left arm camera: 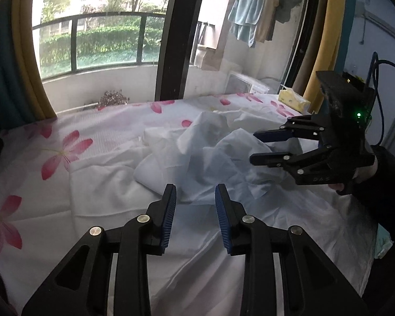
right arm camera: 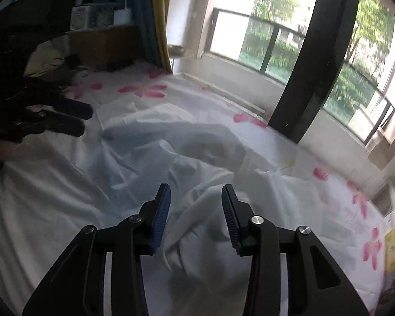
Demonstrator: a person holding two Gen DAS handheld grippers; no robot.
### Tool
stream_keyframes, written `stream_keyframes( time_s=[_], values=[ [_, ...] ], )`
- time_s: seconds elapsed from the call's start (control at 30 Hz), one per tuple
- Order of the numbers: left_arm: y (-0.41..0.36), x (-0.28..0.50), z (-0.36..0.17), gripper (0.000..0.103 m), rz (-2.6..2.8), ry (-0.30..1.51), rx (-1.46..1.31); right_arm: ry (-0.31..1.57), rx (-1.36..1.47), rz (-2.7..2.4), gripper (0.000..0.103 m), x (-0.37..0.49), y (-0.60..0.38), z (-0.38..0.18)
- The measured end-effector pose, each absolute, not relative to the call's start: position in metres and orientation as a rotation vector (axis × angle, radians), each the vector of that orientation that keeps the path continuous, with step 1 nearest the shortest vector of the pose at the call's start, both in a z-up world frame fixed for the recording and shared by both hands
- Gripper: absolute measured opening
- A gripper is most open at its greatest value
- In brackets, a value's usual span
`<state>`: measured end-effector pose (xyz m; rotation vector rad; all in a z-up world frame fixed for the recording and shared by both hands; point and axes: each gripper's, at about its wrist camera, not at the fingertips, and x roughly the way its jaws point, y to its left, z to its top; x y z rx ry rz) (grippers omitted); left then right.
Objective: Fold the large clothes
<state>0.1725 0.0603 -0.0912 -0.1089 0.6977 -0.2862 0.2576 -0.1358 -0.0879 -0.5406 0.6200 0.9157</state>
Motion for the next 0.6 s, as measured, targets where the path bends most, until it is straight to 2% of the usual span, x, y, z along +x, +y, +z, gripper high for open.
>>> stream_keyframes(
  time_s=[0.03, 0.1, 0.33, 0.6],
  values=[
    [0.06, 0.173, -0.093, 0.033, -0.285, 0.703, -0.112, 0.639, -0.528, 0.923, 0.032, 0.261, -0.134, -0.092],
    [0.06, 0.175, -0.096, 0.033, -0.285, 0.714, -0.118, 0.662, -0.529, 0.945, 0.001, 0.262, -0.134, -0.097],
    [0.051, 0.177, -0.099, 0.033, -0.291, 0.73, -0.117, 0.616, -0.567, 0.998, 0.001, 0.226, -0.151, -0.09],
    [0.033, 0.177, -0.097, 0.033, -0.31, 0.741, -0.093, 0.718, -0.627, 1.107, 0.002, 0.189, -0.162, -0.115]
  ],
)
